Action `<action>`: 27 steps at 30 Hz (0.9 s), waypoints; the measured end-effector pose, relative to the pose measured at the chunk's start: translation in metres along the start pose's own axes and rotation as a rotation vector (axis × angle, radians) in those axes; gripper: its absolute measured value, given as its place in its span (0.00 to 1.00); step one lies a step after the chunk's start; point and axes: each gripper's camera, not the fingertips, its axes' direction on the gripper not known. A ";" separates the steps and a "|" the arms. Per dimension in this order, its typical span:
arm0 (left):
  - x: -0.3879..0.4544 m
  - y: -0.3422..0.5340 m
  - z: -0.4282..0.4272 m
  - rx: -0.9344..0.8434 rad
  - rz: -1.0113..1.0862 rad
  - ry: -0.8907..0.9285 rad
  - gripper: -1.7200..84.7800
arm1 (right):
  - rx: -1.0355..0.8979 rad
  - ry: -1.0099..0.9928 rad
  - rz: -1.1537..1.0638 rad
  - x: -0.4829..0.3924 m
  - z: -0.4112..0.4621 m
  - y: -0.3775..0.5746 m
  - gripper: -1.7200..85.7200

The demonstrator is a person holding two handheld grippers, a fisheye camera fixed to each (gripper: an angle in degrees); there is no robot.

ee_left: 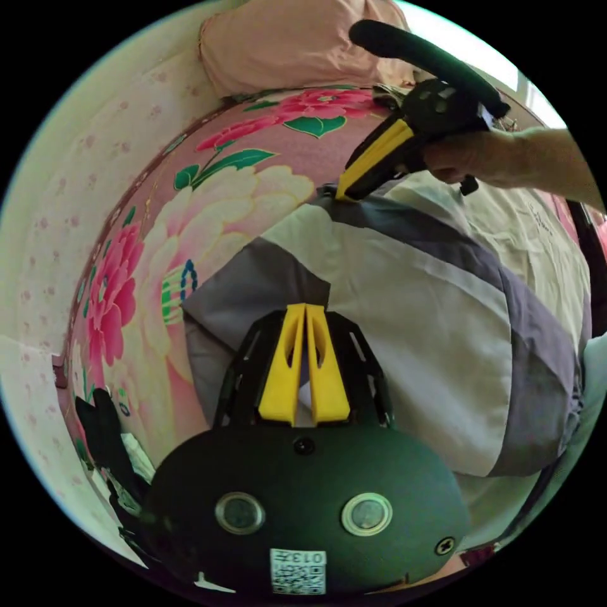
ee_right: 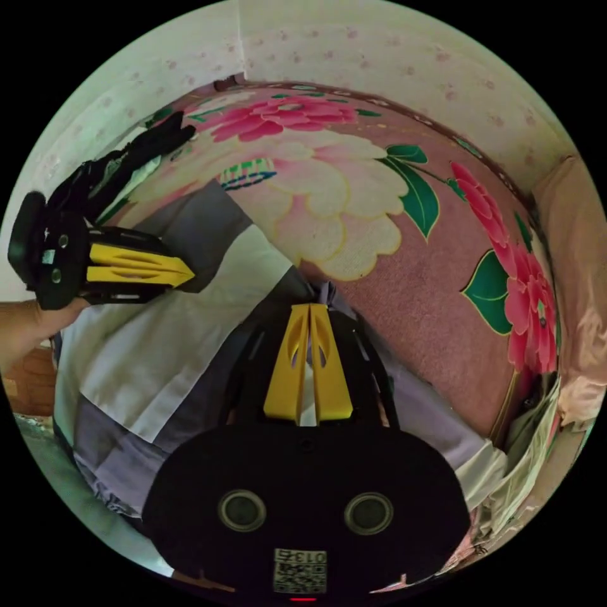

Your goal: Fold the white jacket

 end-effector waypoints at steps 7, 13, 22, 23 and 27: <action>0.041 -0.001 -0.050 -0.051 0.078 -0.051 0.02 | 0.165 -0.004 0.115 -0.007 -0.106 0.039 0.02; 0.115 0.045 -0.150 0.059 -0.091 -0.107 0.02 | 0.202 0.009 -0.007 -0.117 -0.179 0.124 0.02; 0.225 0.079 -0.140 -0.112 0.005 -0.114 0.02 | -0.058 0.084 -0.217 -0.266 -0.127 0.181 0.02; 0.229 0.080 -0.140 -0.103 0.036 -0.138 0.02 | -0.003 0.094 -0.173 -0.268 -0.125 0.185 0.02; 0.218 0.085 -0.147 -0.093 0.060 -0.072 0.02 | 0.020 0.065 -0.128 -0.268 -0.130 0.187 0.02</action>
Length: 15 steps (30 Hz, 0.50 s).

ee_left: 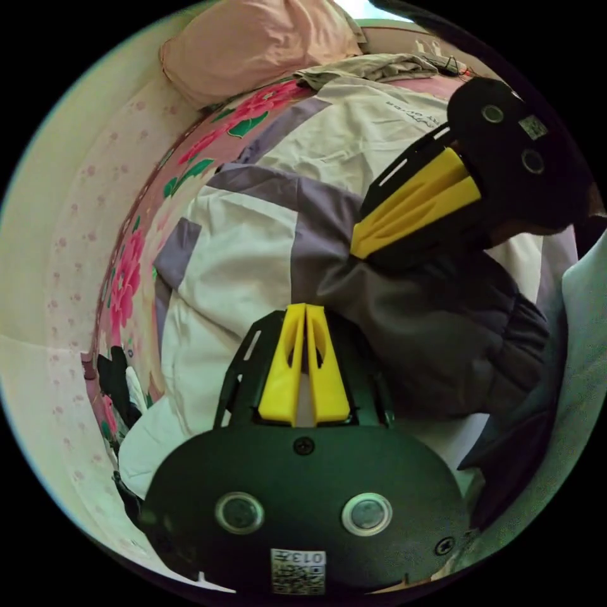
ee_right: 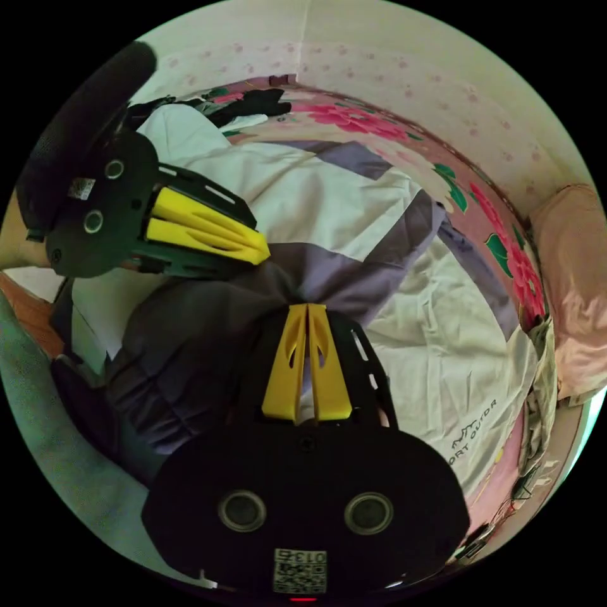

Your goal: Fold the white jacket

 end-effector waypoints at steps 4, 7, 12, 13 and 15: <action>-0.039 0.014 -0.030 0.065 -0.252 0.026 0.02 | -0.026 -0.024 0.029 0.016 -0.030 -0.016 0.02; -0.050 0.012 -0.031 0.085 -0.281 0.014 0.02 | 0.082 -0.073 0.076 0.026 -0.060 -0.020 0.02; -0.048 0.015 0.009 0.017 -0.191 0.045 0.02 | -0.034 0.001 -0.011 0.002 -0.010 -0.014 0.02; -0.049 0.015 0.009 0.009 -0.189 0.053 0.02 | -0.023 -0.004 -0.001 0.004 -0.009 -0.009 0.02; -0.061 0.021 -0.001 0.003 -0.241 0.087 0.02 | -0.091 -0.068 0.007 0.012 -0.010 -0.012 0.02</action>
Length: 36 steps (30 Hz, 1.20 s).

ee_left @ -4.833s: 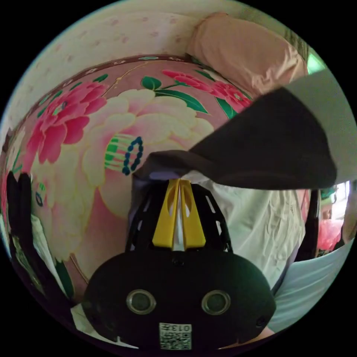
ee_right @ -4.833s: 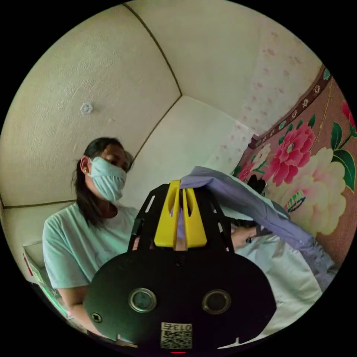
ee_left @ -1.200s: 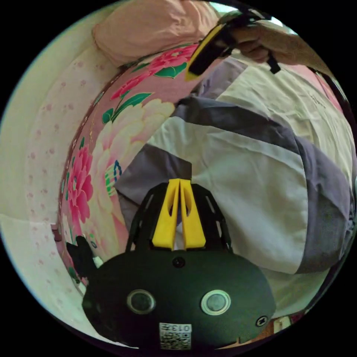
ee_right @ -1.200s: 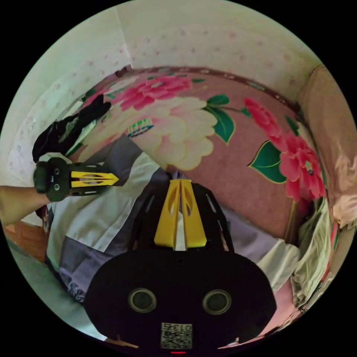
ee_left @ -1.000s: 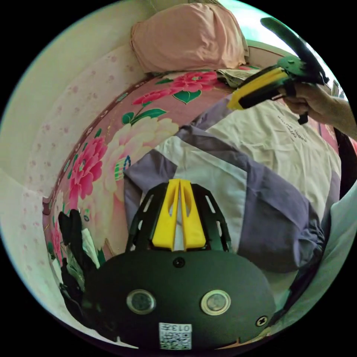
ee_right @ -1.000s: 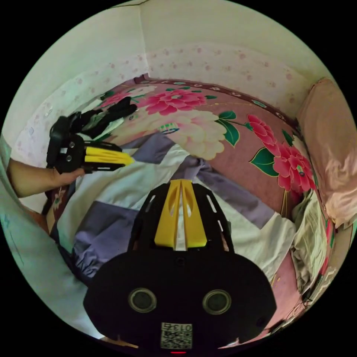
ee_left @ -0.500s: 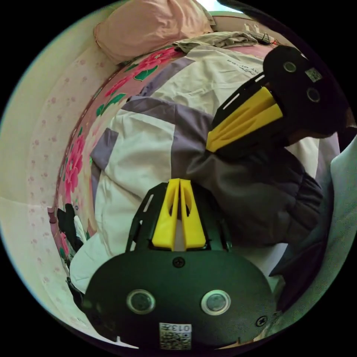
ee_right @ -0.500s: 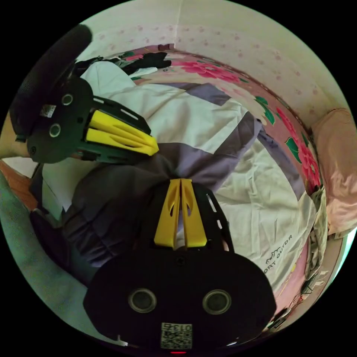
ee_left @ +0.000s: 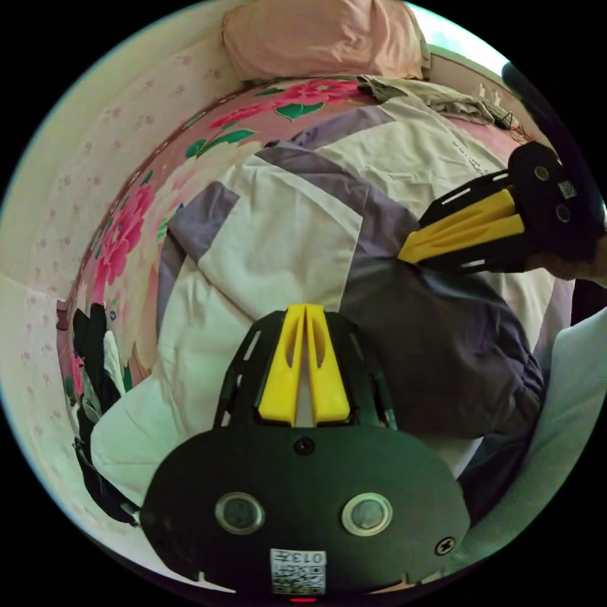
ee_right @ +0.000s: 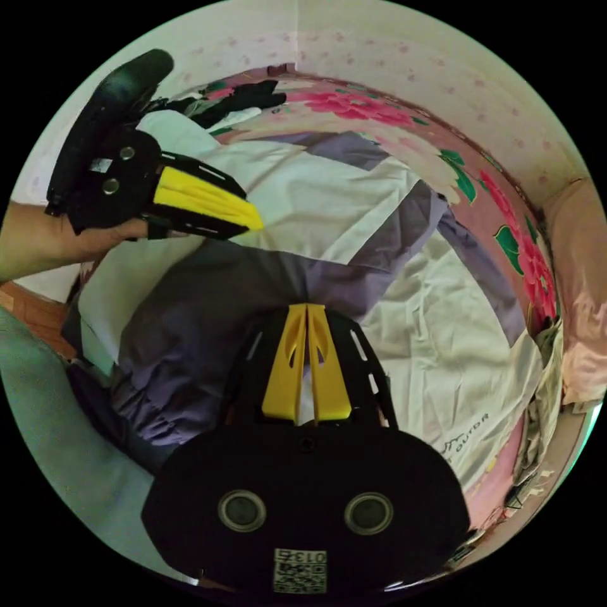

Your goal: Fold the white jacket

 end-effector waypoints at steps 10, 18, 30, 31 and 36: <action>0.069 0.072 -0.018 -0.039 0.034 0.127 0.02 | 0.080 -0.075 -0.074 -0.056 -0.042 0.075 0.02; 0.052 0.083 -0.023 -0.059 -0.086 0.116 0.02 | -0.065 -0.009 -0.122 -0.078 0.012 0.088 0.02; 0.100 0.122 0.003 -0.069 0.011 0.059 0.02 | 0.059 -0.017 -0.203 -0.121 0.040 0.123 0.02; 0.099 0.121 0.004 -0.078 0.023 0.060 0.02 | 0.065 -0.019 -0.198 -0.120 0.041 0.122 0.02; 0.075 0.144 -0.014 -0.015 -0.057 0.022 0.02 | 0.040 -0.103 -0.146 -0.103 0.033 0.122 0.02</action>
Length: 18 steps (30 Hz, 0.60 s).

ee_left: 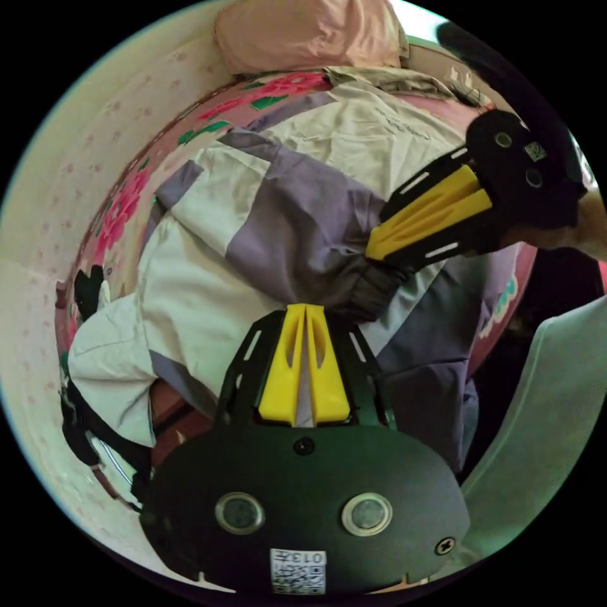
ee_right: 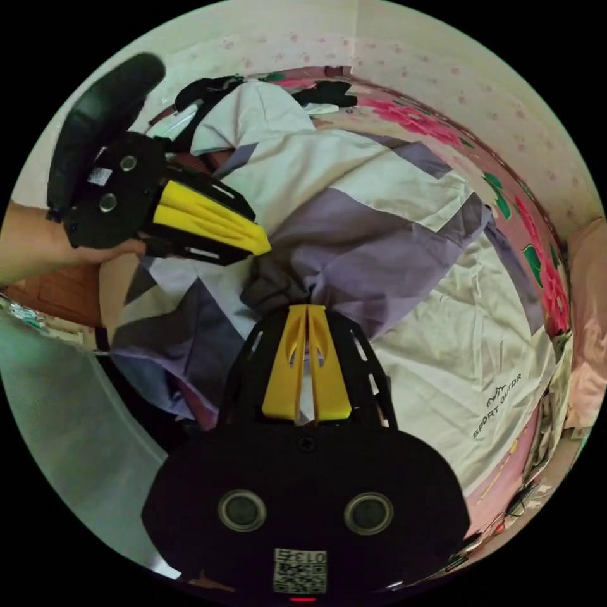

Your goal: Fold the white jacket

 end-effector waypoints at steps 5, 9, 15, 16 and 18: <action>-0.041 0.090 -0.046 0.160 -0.218 -0.007 0.02 | 0.142 -0.125 -0.053 -0.022 -0.055 0.054 0.04; -0.043 0.186 -0.032 0.052 -0.250 0.040 0.05 | -0.006 -0.194 -0.092 -0.076 -0.030 0.113 0.08; -0.033 0.249 0.055 -0.179 -0.180 0.233 0.16 | -0.171 -0.205 -0.041 -0.118 0.054 0.140 0.12; -0.034 0.249 0.064 -0.192 -0.179 0.260 0.16 | -0.172 -0.189 -0.053 -0.121 0.061 0.138 0.12; -0.041 0.242 0.099 -0.209 -0.141 0.324 0.19 | -0.175 -0.148 -0.110 -0.127 0.088 0.124 0.13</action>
